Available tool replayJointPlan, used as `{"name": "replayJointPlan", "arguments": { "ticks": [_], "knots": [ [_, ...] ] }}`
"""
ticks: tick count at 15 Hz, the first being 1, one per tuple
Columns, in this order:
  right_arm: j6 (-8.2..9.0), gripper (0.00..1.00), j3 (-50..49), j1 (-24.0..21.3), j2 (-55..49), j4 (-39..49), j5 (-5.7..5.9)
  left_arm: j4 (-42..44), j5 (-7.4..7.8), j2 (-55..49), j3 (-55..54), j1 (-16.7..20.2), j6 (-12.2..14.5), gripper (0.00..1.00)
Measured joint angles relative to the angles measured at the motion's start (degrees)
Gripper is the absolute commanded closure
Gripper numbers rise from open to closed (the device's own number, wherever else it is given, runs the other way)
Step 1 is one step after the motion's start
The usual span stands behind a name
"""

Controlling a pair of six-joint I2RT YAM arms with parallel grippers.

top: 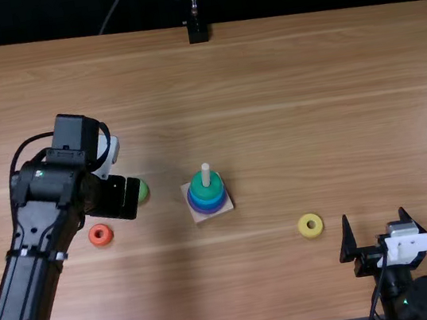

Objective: Build the Hanoi tower: stack the rings onto the peg from bottom to top in this color order: purple, dark blue, light blue, dark green, light green, yellow, orange.

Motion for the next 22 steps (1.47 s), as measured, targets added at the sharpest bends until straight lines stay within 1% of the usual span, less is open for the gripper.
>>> {"name": "replayJointPlan", "arguments": {
  "ticks": [2,3,6,8,10,15,22],
  "knots": [
    [0.00,0.00,0.00,0.00,0.00,0.02,-0.04,0.00,-3.39,4.57,0.00,-0.42,0.00,0.00],
    [0.00,0.00,0.00,0.00,0.00,0.02,-0.02,0.00,-4.79,6.58,0.04,-0.96,0.00,0.00],
    [-0.04,0.00,0.00,0.00,0.00,0.00,-0.04,0.00,-6.16,11.63,2.43,-2.54,-1.03,0.00],
    [0.00,0.00,0.00,-0.02,0.00,0.02,-0.04,0.24,-6.38,15.76,5.75,-3.93,-1.62,0.00],
    [-0.02,0.00,0.00,-0.02,0.00,0.00,-0.07,0.24,-6.29,19.23,7.76,-4.81,-2.08,0.00],
    [-0.02,0.00,0.00,0.00,0.00,0.00,-0.04,0.81,-6.36,23.78,8.72,-4.79,-2.25,0.00],
    [0.02,0.00,0.00,0.00,0.00,0.02,-0.02,1.40,-6.34,27.02,10.56,-4.79,-2.25,0.00]
  ]
}}
